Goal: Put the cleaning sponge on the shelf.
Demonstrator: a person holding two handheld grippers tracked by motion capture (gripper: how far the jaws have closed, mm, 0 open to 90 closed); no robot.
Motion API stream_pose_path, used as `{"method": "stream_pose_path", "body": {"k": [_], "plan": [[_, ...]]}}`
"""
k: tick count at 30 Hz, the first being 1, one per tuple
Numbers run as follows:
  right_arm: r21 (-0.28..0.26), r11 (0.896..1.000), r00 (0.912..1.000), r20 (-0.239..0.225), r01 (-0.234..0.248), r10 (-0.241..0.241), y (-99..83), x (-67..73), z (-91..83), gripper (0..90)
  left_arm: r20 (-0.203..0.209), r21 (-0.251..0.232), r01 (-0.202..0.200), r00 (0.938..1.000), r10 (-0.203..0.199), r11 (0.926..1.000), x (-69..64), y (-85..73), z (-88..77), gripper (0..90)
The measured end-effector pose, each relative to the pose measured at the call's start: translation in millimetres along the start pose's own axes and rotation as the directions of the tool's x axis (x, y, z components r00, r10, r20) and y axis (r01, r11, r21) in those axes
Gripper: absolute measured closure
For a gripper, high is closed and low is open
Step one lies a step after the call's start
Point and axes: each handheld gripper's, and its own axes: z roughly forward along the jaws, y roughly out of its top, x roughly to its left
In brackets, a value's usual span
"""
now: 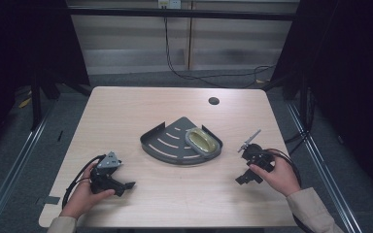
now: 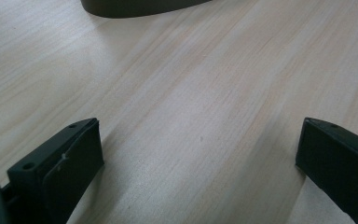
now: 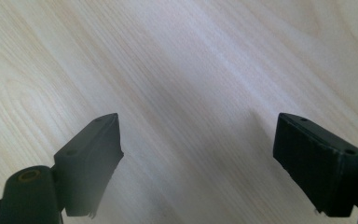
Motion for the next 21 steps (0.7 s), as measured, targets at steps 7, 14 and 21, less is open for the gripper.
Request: {"method": "stream_pose_path", "body": {"k": [7,14,21], "plan": [[-0.028,1.000,0.9999,0.014,-0.004,0.005,-9.9,-3.0,5.2,15.1,-0.003,0.001,-0.004,1.0000,0.004,1.0000,0.2,0.1,-0.2,0.1],[-0.041,0.999,0.9996,0.027,0.001,0.000,-17.8,-4.7,8.2,15.1,-0.002,-0.001,-0.004,1.0000,0.004,1.0000,0.2,0.0,-0.1,0.1],[-0.053,0.998,0.9992,0.036,0.016,-0.014,-25.8,-7.5,11.5,15.0,-0.001,-0.001,-0.003,1.0000,0.003,1.0000,0.2,0.0,0.0,0.1]]}}
